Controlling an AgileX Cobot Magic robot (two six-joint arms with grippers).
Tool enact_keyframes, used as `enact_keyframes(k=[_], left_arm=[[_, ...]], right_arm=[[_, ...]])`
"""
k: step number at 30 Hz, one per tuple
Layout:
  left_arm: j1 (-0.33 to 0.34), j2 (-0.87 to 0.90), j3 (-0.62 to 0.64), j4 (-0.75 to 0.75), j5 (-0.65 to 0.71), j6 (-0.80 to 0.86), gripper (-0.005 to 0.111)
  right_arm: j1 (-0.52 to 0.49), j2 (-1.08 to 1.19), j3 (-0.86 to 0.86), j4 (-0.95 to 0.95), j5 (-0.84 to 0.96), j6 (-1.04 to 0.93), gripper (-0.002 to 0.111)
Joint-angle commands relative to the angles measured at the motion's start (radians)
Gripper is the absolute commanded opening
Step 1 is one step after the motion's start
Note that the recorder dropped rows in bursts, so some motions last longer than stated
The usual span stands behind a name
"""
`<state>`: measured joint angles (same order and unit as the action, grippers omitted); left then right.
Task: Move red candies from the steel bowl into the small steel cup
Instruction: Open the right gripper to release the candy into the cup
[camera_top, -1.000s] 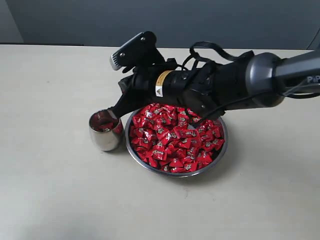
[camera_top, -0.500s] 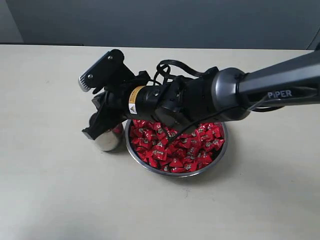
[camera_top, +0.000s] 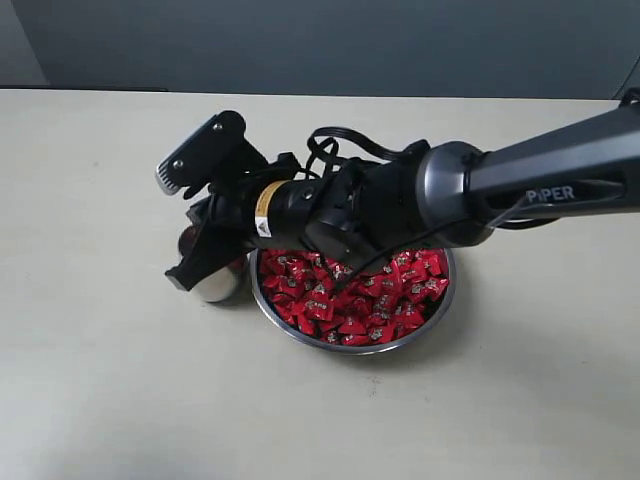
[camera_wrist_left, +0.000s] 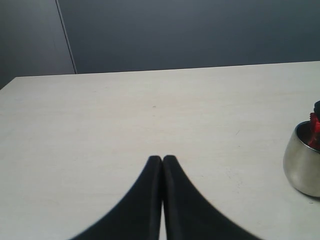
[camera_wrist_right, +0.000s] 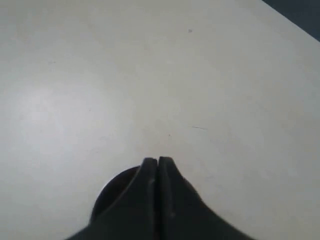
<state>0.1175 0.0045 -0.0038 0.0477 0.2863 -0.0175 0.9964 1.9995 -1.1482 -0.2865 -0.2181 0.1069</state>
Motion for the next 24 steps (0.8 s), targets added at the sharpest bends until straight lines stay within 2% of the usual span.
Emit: enact_keyframes(k=[1, 13, 14, 16, 17, 19, 22, 24], left_arm=[[0.001, -0.004, 0.004, -0.003, -0.002, -0.002, 0.0], [0.001, -0.004, 0.004, -0.003, -0.002, -0.002, 0.0], [0.001, -0.004, 0.004, -0.003, -0.002, -0.002, 0.0], [0.001, -0.004, 0.004, -0.003, -0.002, -0.002, 0.0], [0.001, -0.004, 0.004, -0.003, -0.002, -0.002, 0.0], [0.001, -0.004, 0.004, -0.003, -0.002, -0.002, 0.0], [0.001, -0.004, 0.004, -0.003, -0.002, -0.002, 0.0], [0.001, -0.004, 0.004, -0.003, -0.002, -0.002, 0.0]], right_arm=[[0.015, -0.001, -0.004, -0.001, -0.002, 0.002, -0.001], [0.015, -0.001, -0.004, -0.001, -0.006, -0.016, 0.0], [0.015, -0.001, -0.004, -0.001, -0.006, -0.022, 0.003], [0.015, -0.001, -0.008, -0.001, 0.007, -0.032, 0.017], [0.015, -0.001, -0.017, -0.001, 0.025, -0.032, 0.034], [0.015, -0.001, -0.017, -0.001, 0.014, -0.032, 0.049], [0.015, -0.001, -0.017, 0.006, 0.012, -0.032, 0.041], [0.015, -0.003, -0.017, 0.006, 0.007, -0.032, 0.03]])
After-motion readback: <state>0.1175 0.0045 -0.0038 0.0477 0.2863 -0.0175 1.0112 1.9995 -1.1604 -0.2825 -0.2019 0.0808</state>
